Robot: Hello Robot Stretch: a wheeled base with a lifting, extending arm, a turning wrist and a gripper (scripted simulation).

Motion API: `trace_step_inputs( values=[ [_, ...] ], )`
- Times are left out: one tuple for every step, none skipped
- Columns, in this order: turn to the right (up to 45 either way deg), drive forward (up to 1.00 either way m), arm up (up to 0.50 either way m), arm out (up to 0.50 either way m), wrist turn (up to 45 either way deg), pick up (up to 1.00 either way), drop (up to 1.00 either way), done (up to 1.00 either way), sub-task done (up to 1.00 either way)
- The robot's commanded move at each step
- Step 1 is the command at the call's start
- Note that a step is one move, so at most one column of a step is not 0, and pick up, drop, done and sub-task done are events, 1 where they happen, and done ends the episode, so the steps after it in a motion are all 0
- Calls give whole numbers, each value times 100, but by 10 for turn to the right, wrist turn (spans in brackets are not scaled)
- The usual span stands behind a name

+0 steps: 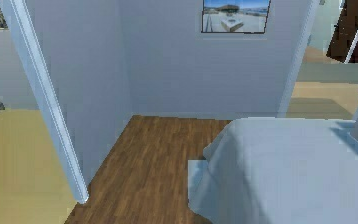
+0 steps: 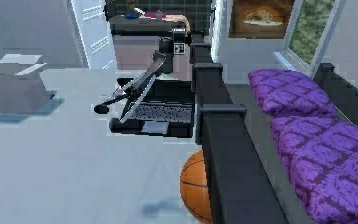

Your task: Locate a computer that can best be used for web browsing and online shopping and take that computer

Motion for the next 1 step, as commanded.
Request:
trace_step_inputs(
  values=[
    [0, 0, 0, 0, 450, 0, 0, 0, 0]
  ],
)
